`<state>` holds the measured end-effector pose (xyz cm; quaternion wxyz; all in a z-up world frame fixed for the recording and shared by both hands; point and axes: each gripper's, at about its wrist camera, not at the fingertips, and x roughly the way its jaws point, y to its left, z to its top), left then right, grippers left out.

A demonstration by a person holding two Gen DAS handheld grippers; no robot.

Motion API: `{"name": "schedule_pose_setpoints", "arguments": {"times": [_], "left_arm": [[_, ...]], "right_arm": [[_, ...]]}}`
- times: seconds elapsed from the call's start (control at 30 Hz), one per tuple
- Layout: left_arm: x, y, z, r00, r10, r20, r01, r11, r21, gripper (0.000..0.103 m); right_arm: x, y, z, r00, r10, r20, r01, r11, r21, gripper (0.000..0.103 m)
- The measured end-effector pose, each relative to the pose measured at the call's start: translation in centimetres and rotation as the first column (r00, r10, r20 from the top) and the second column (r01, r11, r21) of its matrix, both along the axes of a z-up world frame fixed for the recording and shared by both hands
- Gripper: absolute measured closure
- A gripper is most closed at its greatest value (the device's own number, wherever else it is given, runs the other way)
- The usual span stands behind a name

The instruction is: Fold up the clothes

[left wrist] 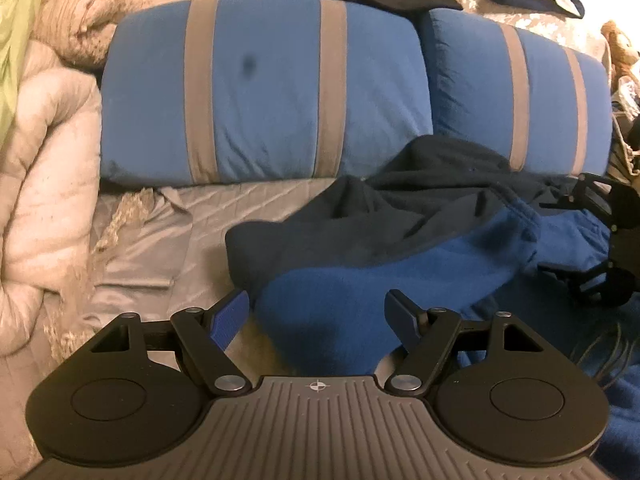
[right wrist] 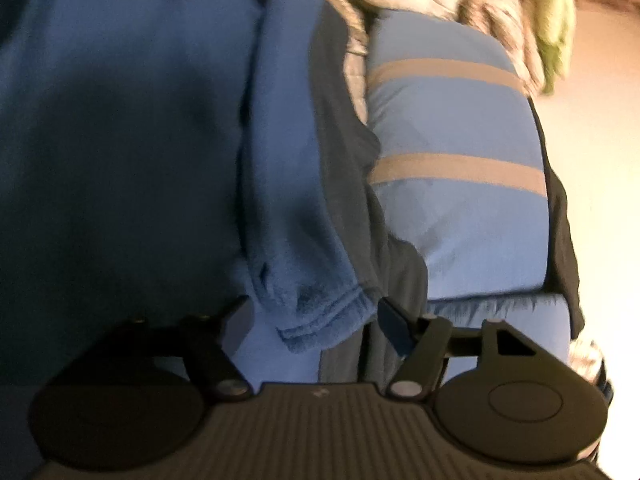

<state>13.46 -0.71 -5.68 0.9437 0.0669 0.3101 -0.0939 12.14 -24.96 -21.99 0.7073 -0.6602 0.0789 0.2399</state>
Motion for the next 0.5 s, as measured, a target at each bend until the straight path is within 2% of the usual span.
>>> {"name": "schedule_pose_setpoints", "arguments": {"times": [0.17,0.33,0.5], "left_arm": [[-0.2,0.6,-0.9,1.000,0.002,-0.013,-0.002,1.000,0.004,0.028],[-0.3,1.0,-2.0,0.999,0.003,-0.038,-0.003,1.000,0.001,0.028],[-0.3,0.7,-3.0,0.998,-0.012,-0.055,0.013,1.000,0.009,0.028]], "right_arm": [[-0.2,0.7,-1.5,0.997,0.056,0.052,-0.053,0.997,-0.048,0.030],[0.1,1.2,-2.5,0.995,0.083,0.056,-0.078,0.994,-0.080,0.037],[0.8,1.3,-3.1,0.990,0.094,0.106,-0.081,0.989,-0.121,0.038]]}}
